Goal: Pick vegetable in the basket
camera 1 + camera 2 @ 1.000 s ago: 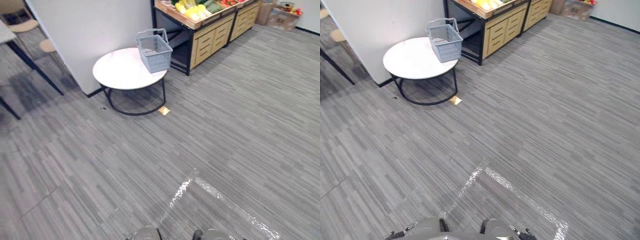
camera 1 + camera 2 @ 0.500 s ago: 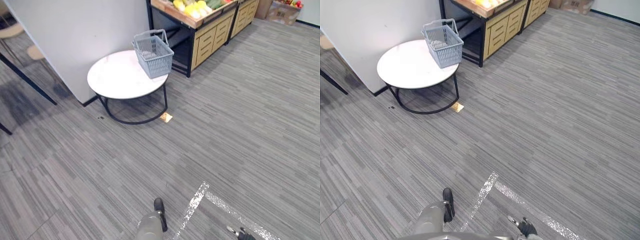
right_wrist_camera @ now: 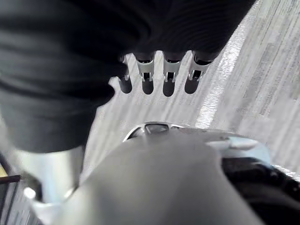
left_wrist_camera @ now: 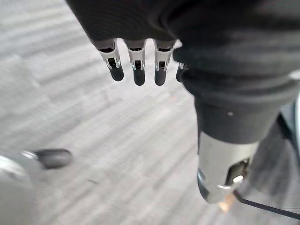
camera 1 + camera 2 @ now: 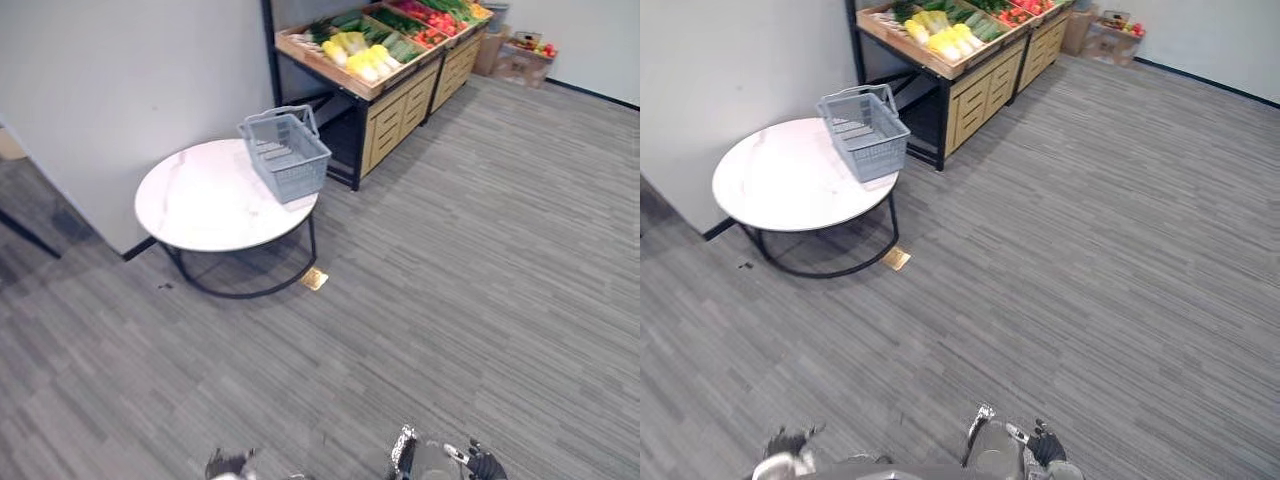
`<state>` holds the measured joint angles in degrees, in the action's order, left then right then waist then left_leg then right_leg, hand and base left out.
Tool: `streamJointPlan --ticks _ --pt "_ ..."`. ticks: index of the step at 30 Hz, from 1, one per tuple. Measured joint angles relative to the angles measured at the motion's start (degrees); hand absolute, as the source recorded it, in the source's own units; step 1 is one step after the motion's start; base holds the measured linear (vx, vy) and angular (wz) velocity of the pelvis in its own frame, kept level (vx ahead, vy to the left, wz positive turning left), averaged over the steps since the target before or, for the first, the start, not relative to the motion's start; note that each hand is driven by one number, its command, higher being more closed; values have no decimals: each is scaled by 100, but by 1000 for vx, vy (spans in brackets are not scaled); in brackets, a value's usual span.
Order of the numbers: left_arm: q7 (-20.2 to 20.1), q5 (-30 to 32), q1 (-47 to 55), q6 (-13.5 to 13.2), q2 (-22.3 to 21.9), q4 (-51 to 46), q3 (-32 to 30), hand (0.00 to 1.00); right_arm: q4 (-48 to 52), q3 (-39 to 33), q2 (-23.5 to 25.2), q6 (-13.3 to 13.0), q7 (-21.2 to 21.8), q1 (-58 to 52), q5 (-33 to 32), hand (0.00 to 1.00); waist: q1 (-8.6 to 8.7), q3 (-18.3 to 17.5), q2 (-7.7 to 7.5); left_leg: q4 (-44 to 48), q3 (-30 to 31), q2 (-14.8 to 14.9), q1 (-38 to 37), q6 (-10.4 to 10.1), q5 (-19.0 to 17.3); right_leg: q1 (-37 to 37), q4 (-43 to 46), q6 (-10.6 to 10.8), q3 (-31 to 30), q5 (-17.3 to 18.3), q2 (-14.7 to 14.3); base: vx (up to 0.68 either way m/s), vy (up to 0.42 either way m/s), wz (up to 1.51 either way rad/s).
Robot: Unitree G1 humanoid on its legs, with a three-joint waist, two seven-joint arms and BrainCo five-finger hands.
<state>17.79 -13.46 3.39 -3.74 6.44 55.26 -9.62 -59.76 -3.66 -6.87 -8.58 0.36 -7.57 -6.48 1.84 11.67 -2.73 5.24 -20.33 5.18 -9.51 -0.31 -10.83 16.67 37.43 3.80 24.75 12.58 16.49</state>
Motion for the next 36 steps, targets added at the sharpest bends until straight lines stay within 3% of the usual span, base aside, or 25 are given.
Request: streamJointPlan --ticks 1,2,3,4,5,6,8,9,10,12,13,14,16,18,20,21,24,26,28,30,31,32,34,35,36 --pt "16 -81 -84 -54 1 -71 40 0 50 0 4 -21 -27 -39 2 0 2 1 18 -2 -1 63 -56 -46 -27 66 -567 21 -19 -159 -108 375 -180 5" --pt "11 -231 -234 -176 1 -143 85 0 63 3 13 -40 -75 -76 28 0 16 4 22 -7 30 149 -169 -177 -96 107 -1789 41 -132 -632 -283 450 -229 15" --pt "4 -381 -318 -316 -8 -154 95 0 73 13 26 -40 -119 -87 115 0 51 7 -11 -7 63 170 -297 -318 -182 49 -2931 204 -402 -1114 -386 473 -262 21" --pt "1 -446 -321 -377 -10 -155 96 0 84 23 41 -37 -124 -91 161 0 75 16 -56 2 72 145 -373 -401 -237 -4 -3269 271 -536 -1149 -381 487 -317 29" --pt "-14 -464 -299 -471 -32 -135 102 0 86 52 73 -21 -128 -80 232 0 113 35 -116 46 212 106 -580 -662 -474 -37 -3249 308 -732 -1444 -299 464 -335 21" --pt "-52 -577 -317 -511 -144 -127 130 0 95 62 -57 21 -133 -14 390 0 118 174 105 237 301 328 -690 -614 -659 8 -2711 279 -778 -1609 -410 456 -348 19" --pt "-74 -583 -294 -570 -257 -171 179 0 108 73 -189 57 -131 -10 435 0 104 173 368 490 507 587 -681 -449 -938 141 -2088 171 -772 -1540 -599 385 -334 11" --pt "-102 -565 -212 -573 -305 -233 254 0 154 81 -315 129 -131 26 429 0 76 90 547 636 593 811 -686 -237 -1310 400 -1412 -240 -719 -1246 -749 351 -309 0" --pt "-124 -553 -176 -568 -306 -247 254 0 157 91 -341 185 -126 67 428 0 52 43 620 712 608 841 -694 -148 -1375 505 -1139 -324 -718 -1078 -762 432 -332 -23" --pt "-132 -538 -91 -558 -313 -167 248 0 128 67 -394 332 -100 181 421 0 -55 64 584 1583 685 945 -450 -108 -971 562 -737 -481 -751 -734 -762 310 -238 -23" --pt "-132 -502 9 -550 -362 -67 246 0 126 27 -383 367 -64 147 404 0 -30 74 662 2655 689 1253 -4 -220 -561 270 -877 -563 -606 -634 -854 272 -239 9" --pt "-134 -384 100 -542 -429 40 247 0 124 -50 -401 423 -32 55 395 0 -29 61 790 3541 716 1655 349 -438 138 -138 -1229 -565 -474 -607 -1054 346 -249 16" --pt "-126 -317 299 -480 -447 207 180 0 118 -19 -407 438 29 -31 424 0 -68 40 804 4356 737 1857 810 -588 666 -700 -1800 -564 -326 -609 -1183 370 -84 22" --pt "-107 -219 358 -428 -494 334 -118 0 117 -34 -387 427 28 -47 424 0 -55 42 763 4889 393 1765 1331 -519 337 -1150 -2287 -543 -268 -627 -1186 300 -26 42" --pt "-15 -87 557 -229 -523 402 -493 0 63 -39 -382 413 29 -26 426 0 -149 45 721 4180 -266 1513 1642 -482 -76 -1705 -2872 -468 -264 -675 -1158 275 -33 22" --pt "-5 -65 597 -188 -524 413 -512 0 61 -39 -382 405 28 -26 426 0 -172 45 718 3969 -321 1487 1643 -477 -83 -1744 -2924 -452 -264 -684 -1148 223 -4 -4" --pt "30 264 944 240 -609 558 -566 0 31 -53 -377 225 23 -5 470 0 -230 39 684 1469 -389 981 1620 -522 159 -2097 -3230 -272 -183 -764 -974 222 76 0" --pt "95 357 1081 429 -639 719 -687 0 6 -93 -343 62 -3 -46 557 0 -268 46 656 -119 -322 720 1723 -590 721 -2347 -3430 -93 -124 -748 -839 348 202 16" --pt "126 426 1131 437 -655 845 -864 0 -100 -102 -342 11 -26 -55 556 0 -335 46 659 -147 -201 832 1963 -604 742 -2559 -3503 73 -40 -670 -810 373 252 22" --pt "163 593 1334 429 -676 884 -938 0 -212 -97 -346 -39 -72 -64 555 0 -378 51 681 -61 -202 975 2010 -558 817 -2936 -3471 413 17 -449 -791 455 335 20" --pt "173 649 1401 425 -661 970 -949 0 -252 -83 -338 -45 -96 -49 557 0 -422 46 632 131 -262 955 1905 -474 1154 -3096 -3373 556 -17 -317 -626 454 299 -7" --pt "176 779 1489 416 -675 1036 -934 0 -316 -43 -200 -71 -102 9 610 0 -448 -24 346 410 -330 689 1873 -447 1189 -3188 -3273 567 -35 -161 -302 529 325 -9" --pt "174 828 1452 415 -616 1045 -908 0 -320 -51 -33 -126 -107 70 650 0 -475 -93 107 718 -337 458 1949 -316 1096 -3188 -3003 488 -50 -18 8 427 242 5" --pt "167 951 1410 442 -564 1082 -872 0 -322 -71 21 -145 -109 119 651 0 -463 -91 16 960 -333 344 1965 -113 928 -3132 -2565 513 -94 -36 207 319 173 19" --pt "163 1031 1399 454 -547 1085 -862 0 -328 -99 21 -144 -110 133 649 0 -448 -124 -44 1089 -301 313 1965 -66 828 -3029 -2211 586 -155 -78 304 368 245 33"
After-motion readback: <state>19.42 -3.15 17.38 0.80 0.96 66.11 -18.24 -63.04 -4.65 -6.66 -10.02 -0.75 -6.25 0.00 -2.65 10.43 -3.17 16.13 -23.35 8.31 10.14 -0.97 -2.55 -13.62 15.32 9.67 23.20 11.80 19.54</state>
